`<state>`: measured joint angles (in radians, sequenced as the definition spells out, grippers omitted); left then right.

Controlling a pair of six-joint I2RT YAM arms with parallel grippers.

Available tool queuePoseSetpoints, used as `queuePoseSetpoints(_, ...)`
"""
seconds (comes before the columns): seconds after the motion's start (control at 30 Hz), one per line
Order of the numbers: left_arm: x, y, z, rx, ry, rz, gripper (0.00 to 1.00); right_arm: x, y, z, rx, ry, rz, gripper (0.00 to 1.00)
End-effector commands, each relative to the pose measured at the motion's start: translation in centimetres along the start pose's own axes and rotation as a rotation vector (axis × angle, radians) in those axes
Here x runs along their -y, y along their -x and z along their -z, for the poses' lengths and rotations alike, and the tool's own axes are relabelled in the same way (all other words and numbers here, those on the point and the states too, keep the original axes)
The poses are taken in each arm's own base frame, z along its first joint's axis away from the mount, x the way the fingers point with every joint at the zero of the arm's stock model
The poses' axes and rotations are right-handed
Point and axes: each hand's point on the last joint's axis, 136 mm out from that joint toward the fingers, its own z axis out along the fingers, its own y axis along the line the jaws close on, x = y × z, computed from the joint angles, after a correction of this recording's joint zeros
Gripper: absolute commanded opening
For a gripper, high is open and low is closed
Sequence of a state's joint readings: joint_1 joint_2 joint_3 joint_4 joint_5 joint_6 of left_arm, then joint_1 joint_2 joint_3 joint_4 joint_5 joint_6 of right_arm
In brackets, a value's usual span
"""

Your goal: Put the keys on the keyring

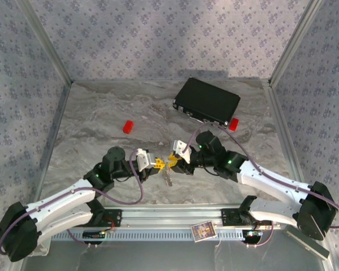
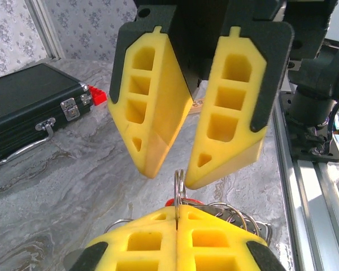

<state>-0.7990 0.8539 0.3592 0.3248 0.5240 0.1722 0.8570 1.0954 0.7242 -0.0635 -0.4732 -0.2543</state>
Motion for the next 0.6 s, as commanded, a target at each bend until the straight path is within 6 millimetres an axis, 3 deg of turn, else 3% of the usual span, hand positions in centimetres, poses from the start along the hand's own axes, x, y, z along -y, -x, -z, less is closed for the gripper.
queuePoseSetpoints(0.0, 0.46, 1.58, 0.01, 0.066, -0.027, -0.020, 0.00, -0.35, 0.28, -0.33, 0.017, 0.029, -0.016, 0.24)
queuePoseSetpoints(0.27, 0.37, 1.87, 0.02, 0.069, -0.026, -0.024, 0.00, -0.49, 0.48, -0.55, 0.016, 0.045, -0.017, 0.08)
queuePoseSetpoints(0.4, 0.05, 1.79, 0.08, 0.059, -0.005, -0.023, 0.16, -0.67, 0.59, -0.42, 0.000, 0.054, -0.007, 0.00)
queuePoseSetpoints(0.57, -0.12, 1.56, 0.29, 0.012, 0.007, -0.040, 0.21, -0.42, -0.23, -0.29, -0.090, 0.032, 0.036, 0.00)
